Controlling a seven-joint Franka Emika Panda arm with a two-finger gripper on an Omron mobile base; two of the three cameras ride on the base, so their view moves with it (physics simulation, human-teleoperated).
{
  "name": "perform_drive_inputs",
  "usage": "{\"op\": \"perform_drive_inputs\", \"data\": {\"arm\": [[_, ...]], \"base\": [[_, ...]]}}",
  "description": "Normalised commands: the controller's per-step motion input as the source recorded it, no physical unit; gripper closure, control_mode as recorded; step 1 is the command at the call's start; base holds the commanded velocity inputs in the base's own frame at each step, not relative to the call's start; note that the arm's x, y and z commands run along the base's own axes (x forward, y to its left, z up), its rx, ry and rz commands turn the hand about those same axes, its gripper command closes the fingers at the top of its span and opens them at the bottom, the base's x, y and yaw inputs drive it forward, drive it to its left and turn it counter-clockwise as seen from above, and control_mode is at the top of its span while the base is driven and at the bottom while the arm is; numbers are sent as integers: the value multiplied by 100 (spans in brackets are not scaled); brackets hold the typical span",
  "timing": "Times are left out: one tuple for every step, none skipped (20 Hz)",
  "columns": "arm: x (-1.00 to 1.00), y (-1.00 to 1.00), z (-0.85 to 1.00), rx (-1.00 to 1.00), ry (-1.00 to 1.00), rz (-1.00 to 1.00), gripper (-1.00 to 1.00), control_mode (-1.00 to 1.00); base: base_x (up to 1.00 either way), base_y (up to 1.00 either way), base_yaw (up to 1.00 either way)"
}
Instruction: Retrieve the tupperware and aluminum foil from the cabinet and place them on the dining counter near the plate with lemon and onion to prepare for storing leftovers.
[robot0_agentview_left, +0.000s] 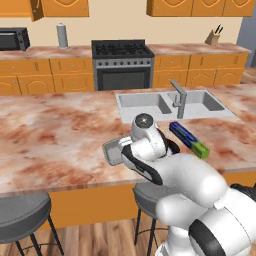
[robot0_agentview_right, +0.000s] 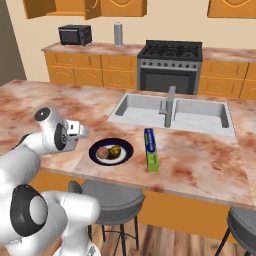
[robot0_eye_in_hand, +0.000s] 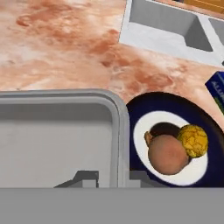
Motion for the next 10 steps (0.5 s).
{"op": "perform_drive_inputs", "data": {"arm": [[66, 35, -41, 0, 0, 0, 100, -100], [66, 28, -43, 0, 0, 0, 100, -100], [66, 16, -48, 0, 0, 0, 100, -100], [66, 11, -51, 0, 0, 0, 100, -100], [66, 14, -54, 0, 0, 0, 100, -100], [66, 14, -54, 0, 0, 0, 100, -100], [66, 13, -54, 0, 0, 0, 100, -100], [64, 12, -58, 0, 0, 0, 100, -100], [64, 6, -56, 0, 0, 0, 100, -100], [67, 6, -53, 0, 0, 0, 100, -100]], "base": [[0, 0, 0], [0, 0, 0], [0, 0, 0], [0, 0, 0], [0, 0, 0], [0, 0, 0], [0, 0, 0], [0, 0, 0], [0, 0, 0], [0, 0, 0]]}}
